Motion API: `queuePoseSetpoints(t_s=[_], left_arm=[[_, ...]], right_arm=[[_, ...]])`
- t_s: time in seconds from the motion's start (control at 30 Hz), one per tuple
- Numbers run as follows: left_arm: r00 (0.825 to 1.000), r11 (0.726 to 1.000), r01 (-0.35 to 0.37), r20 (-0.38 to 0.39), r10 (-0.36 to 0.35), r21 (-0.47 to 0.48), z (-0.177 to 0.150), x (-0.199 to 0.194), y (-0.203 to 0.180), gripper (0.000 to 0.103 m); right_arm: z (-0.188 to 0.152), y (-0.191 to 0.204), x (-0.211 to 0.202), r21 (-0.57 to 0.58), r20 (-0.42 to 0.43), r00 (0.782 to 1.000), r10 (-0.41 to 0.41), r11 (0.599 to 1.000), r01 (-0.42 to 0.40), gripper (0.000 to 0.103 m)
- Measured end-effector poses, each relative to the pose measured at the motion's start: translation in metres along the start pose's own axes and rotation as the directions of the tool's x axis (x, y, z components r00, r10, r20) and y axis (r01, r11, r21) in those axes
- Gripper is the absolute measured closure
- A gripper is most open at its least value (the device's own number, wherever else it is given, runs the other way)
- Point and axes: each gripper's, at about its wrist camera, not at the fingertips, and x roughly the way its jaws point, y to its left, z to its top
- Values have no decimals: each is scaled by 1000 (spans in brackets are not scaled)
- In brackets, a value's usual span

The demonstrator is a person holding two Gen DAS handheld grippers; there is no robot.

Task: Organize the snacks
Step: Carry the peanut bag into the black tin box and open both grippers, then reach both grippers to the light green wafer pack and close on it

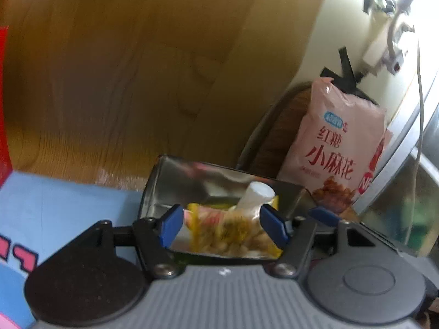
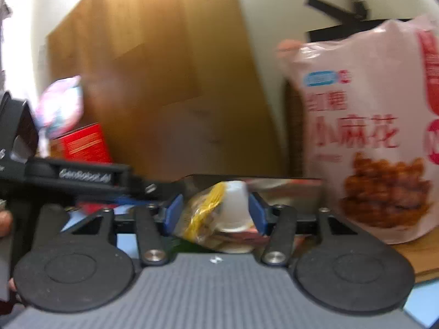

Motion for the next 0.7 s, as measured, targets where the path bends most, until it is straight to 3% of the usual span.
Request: queuePoseSetpoints(t_s=[0.17,0.33,0.5,0.6,0.7], left_arm=[[998,1000,22,58,-21,-17,-17,-39,4,37],[995,999,47,86,-46,-5,-51,-98,2,34],[994,993,107,-15,-108,-43,-107,-141,11,33],[980,982,168,-93,-176,-92,-140,-152,13,33],[972,978,181,-136,-194,-102,-165,-156,11,33]], right_arm=[[-8,-11,-42,77,60,998,16,997,-20,46],[-35,2,-88,101,14,992,126,987,-127,40],[-77,31,-108,152,-149,942,302,948,-280,37],[-99,57,-122,97,-221,919,325,945,-311,34],[-112,83,-130,22,-266,909,321,945,-327,32]])
